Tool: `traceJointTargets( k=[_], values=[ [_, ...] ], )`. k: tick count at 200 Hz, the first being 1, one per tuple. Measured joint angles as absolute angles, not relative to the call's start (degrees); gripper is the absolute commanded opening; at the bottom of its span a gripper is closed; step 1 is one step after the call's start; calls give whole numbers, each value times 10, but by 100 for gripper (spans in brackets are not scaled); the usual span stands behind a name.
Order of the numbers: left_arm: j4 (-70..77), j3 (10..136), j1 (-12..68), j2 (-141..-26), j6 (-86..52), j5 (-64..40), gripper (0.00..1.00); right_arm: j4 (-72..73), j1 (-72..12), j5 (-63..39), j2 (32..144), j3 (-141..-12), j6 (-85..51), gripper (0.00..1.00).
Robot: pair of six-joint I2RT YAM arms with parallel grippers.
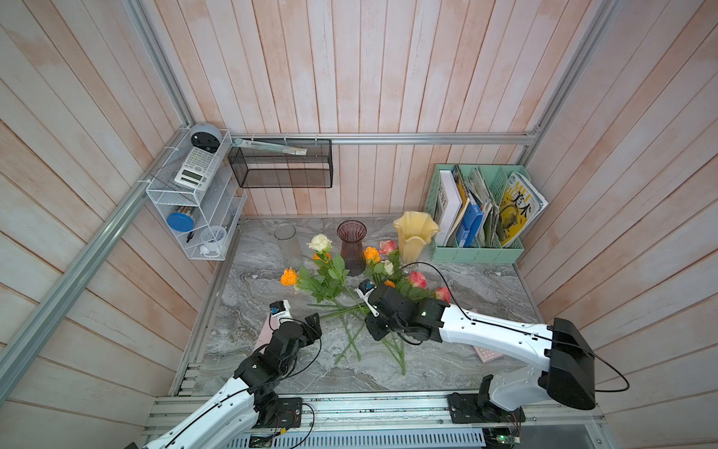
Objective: Arrange the flowers in different vases according to their colors
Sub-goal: Pick up the flower at the center of the board, then insert the flower into the vase.
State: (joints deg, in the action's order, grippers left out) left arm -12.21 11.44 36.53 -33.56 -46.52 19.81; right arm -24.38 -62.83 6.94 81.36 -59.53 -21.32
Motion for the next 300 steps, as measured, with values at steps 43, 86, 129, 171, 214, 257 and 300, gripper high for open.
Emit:
traceJointTargets(
  k=[43, 86, 129, 171, 214, 257, 300],
  values=[
    [-122, 114, 365, -336, -465, 198, 92, -165, -628, 86, 735, -589, -183, 0],
    [-119, 114, 365, -339, -465, 197, 92, -93, -626, 133, 685, -608, -120, 0],
    [-107, 114, 365, -364, -462, 192, 92, 15, -571, 180, 663, -612, -84, 0],
    [-96, 114, 365, -375, -457, 184, 92, 164, -459, 193, 671, -605, -116, 0],
    [-81, 114, 365, -388, -453, 178, 92, 294, -427, 210, 760, -629, -135, 0],
    [-68, 114, 365, -389, -450, 167, 92, 356, -411, 230, 837, -678, -123, 0],
    [-60, 109, 365, -390, -448, 165, 92, 382, -359, 249, 839, -708, -119, 0]
  ],
)
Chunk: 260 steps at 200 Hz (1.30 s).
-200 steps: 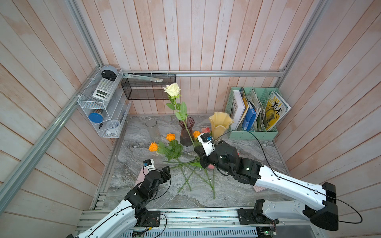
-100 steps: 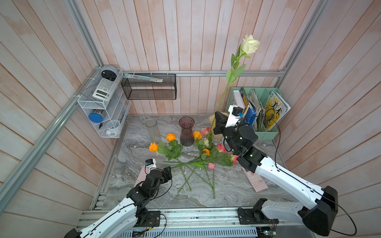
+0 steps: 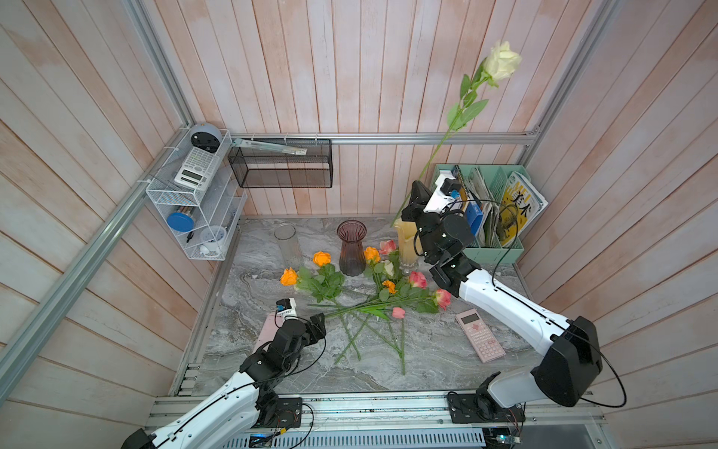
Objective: Arrange the flowers in different vases according to their colors
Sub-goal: Insert the flower into the vase.
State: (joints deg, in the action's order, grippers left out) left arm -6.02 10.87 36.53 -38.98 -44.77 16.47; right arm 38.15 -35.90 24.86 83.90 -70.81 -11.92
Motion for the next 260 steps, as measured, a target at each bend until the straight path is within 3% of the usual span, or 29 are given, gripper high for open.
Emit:
traceJointTargets(
  k=[84, 201, 260],
  values=[
    [-35, 97, 365, -412, -448, 151, 92, 390, -285, 272, 804, -647, -131, 0],
    [-15, 97, 365, -418, -448, 148, 92, 410, -276, 285, 899, -594, -163, 0],
    [-15, 97, 365, -417, -448, 148, 93, 417, -281, 289, 899, -571, -168, 15]
  ],
)
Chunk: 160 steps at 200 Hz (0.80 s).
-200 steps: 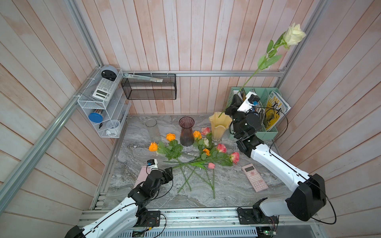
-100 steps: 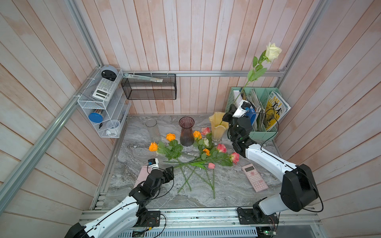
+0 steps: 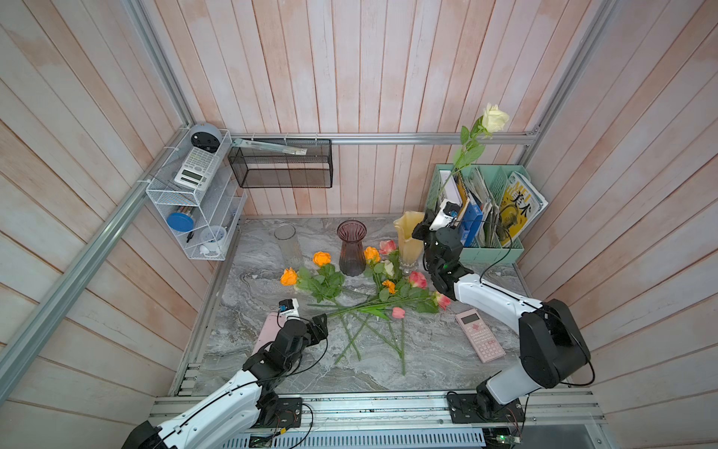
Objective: Arrange the flowers in different vases according to their colors
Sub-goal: Insert the flower into the vase.
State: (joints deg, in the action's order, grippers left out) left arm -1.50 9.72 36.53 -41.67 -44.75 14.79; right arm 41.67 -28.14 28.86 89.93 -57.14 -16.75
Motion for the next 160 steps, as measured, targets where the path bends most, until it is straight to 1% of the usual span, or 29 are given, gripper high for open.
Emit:
traceJointTargets(
  k=[7, 22, 50, 70, 104, 133, 160],
  values=[
    [-15, 97, 365, -417, -447, 148, 93, 416, -281, 289, 899, -571, -169, 20],
    [-15, 97, 365, -417, -446, 148, 93, 413, -281, 289, 899, -571, -171, 35],
    [-15, 97, 365, -417, -446, 148, 93, 399, -282, 288, 896, -570, -175, 46],
    [-15, 95, 365, -416, -446, 148, 93, 393, -283, 288, 891, -566, -178, 49],
    [-16, 95, 365, -409, -446, 142, 93, 373, -284, 284, 865, -548, -180, 50],
    [-17, 98, 365, -407, -446, 129, 93, 338, -288, 277, 820, -542, -180, 53],
    [-17, 119, 367, -413, -440, 96, 93, 285, -296, 251, 754, -541, -180, 54]
  ],
)
